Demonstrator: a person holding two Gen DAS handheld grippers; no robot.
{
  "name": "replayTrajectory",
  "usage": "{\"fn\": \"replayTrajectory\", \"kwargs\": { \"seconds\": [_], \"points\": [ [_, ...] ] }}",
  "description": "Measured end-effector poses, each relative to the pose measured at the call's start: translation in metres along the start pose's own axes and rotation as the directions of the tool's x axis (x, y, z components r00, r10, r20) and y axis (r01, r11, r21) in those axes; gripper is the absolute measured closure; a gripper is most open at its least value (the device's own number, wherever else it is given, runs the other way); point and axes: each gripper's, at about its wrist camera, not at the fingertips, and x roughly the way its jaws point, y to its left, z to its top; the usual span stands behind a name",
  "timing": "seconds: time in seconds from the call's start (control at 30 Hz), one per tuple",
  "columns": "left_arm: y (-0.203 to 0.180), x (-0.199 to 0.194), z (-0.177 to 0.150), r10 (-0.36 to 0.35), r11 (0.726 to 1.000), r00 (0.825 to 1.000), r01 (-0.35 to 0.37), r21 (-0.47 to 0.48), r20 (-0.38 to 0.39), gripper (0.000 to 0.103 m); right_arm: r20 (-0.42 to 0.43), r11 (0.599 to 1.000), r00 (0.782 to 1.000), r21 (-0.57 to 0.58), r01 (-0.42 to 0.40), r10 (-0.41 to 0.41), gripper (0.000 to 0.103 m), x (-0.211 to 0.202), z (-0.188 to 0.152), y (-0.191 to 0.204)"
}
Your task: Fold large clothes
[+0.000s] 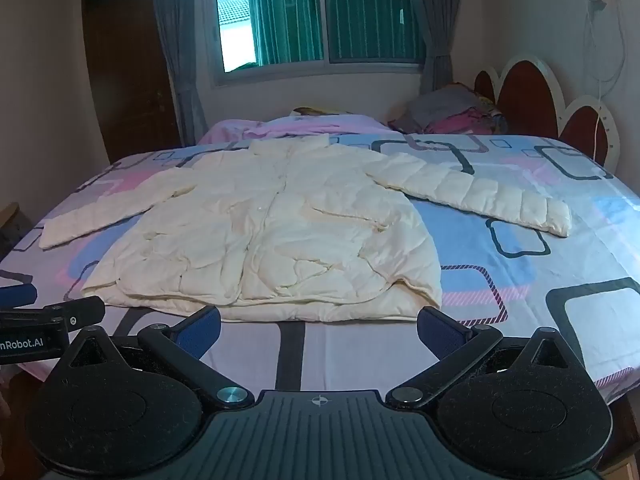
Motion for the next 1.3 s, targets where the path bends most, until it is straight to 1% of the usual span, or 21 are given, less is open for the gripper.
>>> {"fn": "replayTrajectory", "kwargs": {
  "seconds": [0.33,0.93,1.3],
  "points": [
    [0.0006,0.0002,0.0010,0.004,1.000,1.000,-0.004,0.004,-0.001,0.000,0.000,1.000,1.000,-0.008,0.009,-0.009,0.000,0.0017,-0.0001,0.0039],
    [0.0011,-0.0004,0.0020,0.004,1.000,1.000,-0.004,0.009,-0.001,0.000,0.000,1.000,1.000,-0.008,0.003,-0.003,0.000,0.0014,0.0024,-0.0007],
    [0.0056,-0.0015,0.0034,0.015,1.000,1.000,-0.015,-0.001,0.000,0.000,0.001,1.000,1.000,-0.009,0.005,-0.005,0.000,0.0011,0.0024,0.0004]
  ]
}}
